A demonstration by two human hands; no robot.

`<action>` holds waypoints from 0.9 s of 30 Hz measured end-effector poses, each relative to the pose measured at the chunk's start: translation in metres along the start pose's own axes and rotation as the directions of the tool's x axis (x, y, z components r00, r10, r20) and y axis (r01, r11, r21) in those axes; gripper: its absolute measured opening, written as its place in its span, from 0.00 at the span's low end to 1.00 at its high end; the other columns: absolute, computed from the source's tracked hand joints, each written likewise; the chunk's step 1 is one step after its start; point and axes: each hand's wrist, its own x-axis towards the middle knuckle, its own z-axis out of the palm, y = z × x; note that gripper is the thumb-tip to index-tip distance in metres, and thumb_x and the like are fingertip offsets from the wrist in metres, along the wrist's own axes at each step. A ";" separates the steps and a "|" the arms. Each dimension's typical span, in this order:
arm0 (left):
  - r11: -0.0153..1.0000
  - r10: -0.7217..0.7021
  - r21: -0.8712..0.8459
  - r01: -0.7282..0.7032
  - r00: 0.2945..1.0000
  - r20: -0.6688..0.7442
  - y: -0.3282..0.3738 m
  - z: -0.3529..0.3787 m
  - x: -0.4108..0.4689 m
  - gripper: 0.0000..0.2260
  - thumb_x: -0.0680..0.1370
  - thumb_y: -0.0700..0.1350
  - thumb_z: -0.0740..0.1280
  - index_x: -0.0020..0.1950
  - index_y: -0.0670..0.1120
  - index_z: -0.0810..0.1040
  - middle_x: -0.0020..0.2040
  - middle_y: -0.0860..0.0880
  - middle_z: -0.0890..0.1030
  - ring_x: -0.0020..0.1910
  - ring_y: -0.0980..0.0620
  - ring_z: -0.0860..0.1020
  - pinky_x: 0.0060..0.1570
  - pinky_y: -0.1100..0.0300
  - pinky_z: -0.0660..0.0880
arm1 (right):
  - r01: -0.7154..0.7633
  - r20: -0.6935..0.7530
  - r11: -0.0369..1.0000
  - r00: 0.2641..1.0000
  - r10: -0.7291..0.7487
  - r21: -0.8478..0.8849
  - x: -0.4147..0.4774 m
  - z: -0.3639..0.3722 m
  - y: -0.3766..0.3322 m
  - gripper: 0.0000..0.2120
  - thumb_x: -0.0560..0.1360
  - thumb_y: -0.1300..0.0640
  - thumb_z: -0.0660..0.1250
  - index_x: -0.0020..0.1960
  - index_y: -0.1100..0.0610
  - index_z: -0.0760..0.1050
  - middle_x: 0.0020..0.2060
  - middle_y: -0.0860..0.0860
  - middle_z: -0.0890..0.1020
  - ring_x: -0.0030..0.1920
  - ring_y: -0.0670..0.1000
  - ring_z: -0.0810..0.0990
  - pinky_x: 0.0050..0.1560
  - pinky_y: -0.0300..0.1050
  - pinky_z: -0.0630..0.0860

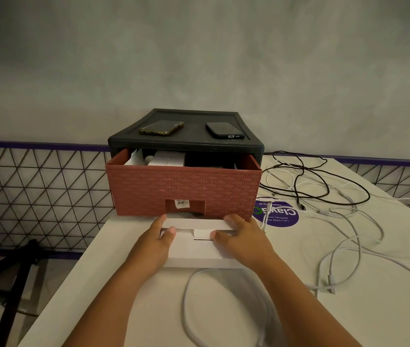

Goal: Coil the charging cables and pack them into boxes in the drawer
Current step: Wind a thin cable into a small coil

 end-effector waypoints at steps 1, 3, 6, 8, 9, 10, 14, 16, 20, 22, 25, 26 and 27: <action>1.000 0.001 0.003 -0.001 1.000 -0.003 0.000 0.000 0.000 0.21 0.81 0.50 0.55 0.75 0.52 0.58 0.71 0.46 0.67 0.69 0.49 0.66 0.60 0.61 0.61 | 0.009 -0.009 1.000 1.000 -0.009 0.009 -0.001 -0.001 0.000 0.22 0.71 0.40 0.65 0.63 0.47 0.70 0.63 0.51 0.69 0.62 0.56 0.71 0.60 0.46 0.68; 1.000 0.002 0.005 -0.002 1.000 -0.013 0.000 0.001 0.001 0.21 0.81 0.50 0.56 0.74 0.51 0.59 0.71 0.46 0.68 0.69 0.49 0.67 0.60 0.60 0.61 | 0.024 -0.023 0.999 0.999 -0.023 0.022 -0.004 -0.003 -0.002 0.21 0.71 0.41 0.66 0.62 0.47 0.71 0.62 0.50 0.68 0.61 0.54 0.72 0.58 0.44 0.68; 1.000 0.002 0.012 -0.001 0.999 -0.050 -0.001 0.002 0.002 0.19 0.81 0.49 0.57 0.71 0.49 0.63 0.69 0.46 0.70 0.66 0.48 0.69 0.57 0.61 0.62 | 0.027 -0.042 0.999 0.999 -0.026 0.035 -0.007 -0.003 -0.001 0.21 0.70 0.42 0.67 0.60 0.47 0.72 0.60 0.49 0.68 0.56 0.51 0.72 0.55 0.43 0.69; 1.000 0.001 0.010 0.000 0.997 -0.075 -0.001 0.003 0.002 0.17 0.81 0.50 0.58 0.69 0.48 0.65 0.67 0.46 0.72 0.64 0.48 0.70 0.56 0.60 0.63 | 0.025 -0.065 0.999 0.998 -0.022 0.039 -0.007 -0.002 -0.001 0.20 0.69 0.41 0.68 0.58 0.48 0.72 0.58 0.49 0.68 0.51 0.49 0.71 0.54 0.43 0.70; 1.000 0.000 0.010 0.000 0.996 -0.084 -0.001 0.003 0.002 0.17 0.80 0.51 0.58 0.68 0.48 0.66 0.66 0.47 0.72 0.62 0.48 0.71 0.55 0.60 0.64 | 0.023 -0.076 0.999 0.997 -0.020 0.037 -0.007 -0.001 -0.001 0.20 0.69 0.41 0.68 0.57 0.48 0.72 0.58 0.49 0.69 0.49 0.49 0.70 0.53 0.43 0.70; 1.000 0.002 0.013 0.000 0.996 -0.091 -0.001 0.003 0.002 0.16 0.80 0.51 0.58 0.67 0.49 0.66 0.64 0.47 0.73 0.61 0.48 0.72 0.54 0.59 0.64 | 0.021 -0.085 0.999 0.996 -0.018 0.037 -0.007 0.000 -0.001 0.19 0.69 0.40 0.67 0.56 0.48 0.72 0.57 0.49 0.69 0.48 0.48 0.70 0.52 0.43 0.70; 0.999 0.042 0.035 -0.038 0.992 -0.116 0.000 0.004 -0.002 0.14 0.80 0.51 0.59 0.64 0.49 0.66 0.59 0.49 0.73 0.54 0.50 0.72 0.50 0.58 0.65 | 0.039 -0.112 0.998 0.993 -0.032 0.059 -0.008 0.004 0.000 0.18 0.71 0.39 0.65 0.55 0.48 0.70 0.55 0.49 0.69 0.48 0.50 0.70 0.50 0.43 0.69; 0.995 0.088 0.052 -0.082 0.987 -0.134 0.000 0.004 -0.005 0.14 0.80 0.51 0.59 0.63 0.49 0.66 0.58 0.50 0.73 0.52 0.49 0.73 0.48 0.58 0.65 | 0.052 -0.138 0.995 0.990 -0.040 0.080 -0.011 0.006 0.001 0.18 0.72 0.40 0.65 0.56 0.49 0.69 0.54 0.49 0.69 0.47 0.50 0.70 0.49 0.43 0.68; 0.982 0.181 0.089 -0.169 0.971 -0.159 0.000 0.005 -0.013 0.16 0.80 0.50 0.60 0.66 0.50 0.65 0.59 0.52 0.73 0.55 0.49 0.74 0.49 0.59 0.67 | 0.071 -0.199 0.990 0.979 -0.045 0.126 -0.019 0.008 0.003 0.19 0.72 0.41 0.65 0.56 0.51 0.67 0.51 0.48 0.67 0.50 0.54 0.74 0.48 0.44 0.69; 0.977 0.212 0.046 -0.207 0.963 -0.165 -0.001 0.005 -0.018 0.19 0.79 0.48 0.61 0.70 0.49 0.65 0.64 0.52 0.71 0.64 0.52 0.70 0.57 0.62 0.64 | 0.085 -0.218 0.981 0.975 -0.046 0.177 -0.023 0.009 0.003 0.19 0.72 0.41 0.67 0.56 0.50 0.67 0.51 0.48 0.69 0.51 0.53 0.75 0.47 0.44 0.69; 0.961 0.257 -0.051 -0.271 0.948 -0.191 -0.001 0.004 -0.027 0.18 0.78 0.50 0.62 0.68 0.49 0.67 0.66 0.51 0.70 0.65 0.53 0.68 0.60 0.64 0.62 | 0.127 -0.208 0.954 0.976 -0.071 0.270 -0.029 0.007 0.003 0.18 0.71 0.43 0.69 0.55 0.50 0.68 0.54 0.50 0.71 0.51 0.50 0.73 0.48 0.42 0.68; 0.953 0.266 -0.087 -0.290 0.940 -0.216 0.001 0.004 -0.032 0.18 0.77 0.50 0.62 0.67 0.49 0.68 0.65 0.51 0.71 0.65 0.53 0.69 0.60 0.64 0.62 | 0.154 -0.216 0.944 0.972 -0.092 0.292 -0.032 0.006 0.003 0.18 0.70 0.44 0.70 0.54 0.49 0.68 0.55 0.50 0.72 0.50 0.49 0.72 0.48 0.42 0.67; 0.944 0.269 -0.124 -0.305 0.931 -0.245 0.004 0.003 -0.036 0.17 0.78 0.50 0.62 0.65 0.49 0.69 0.63 0.52 0.71 0.63 0.53 0.69 0.60 0.64 0.63 | 0.184 -0.238 0.931 0.965 -0.111 0.314 -0.035 0.005 0.002 0.17 0.70 0.45 0.70 0.53 0.48 0.67 0.55 0.50 0.72 0.49 0.47 0.72 0.47 0.41 0.67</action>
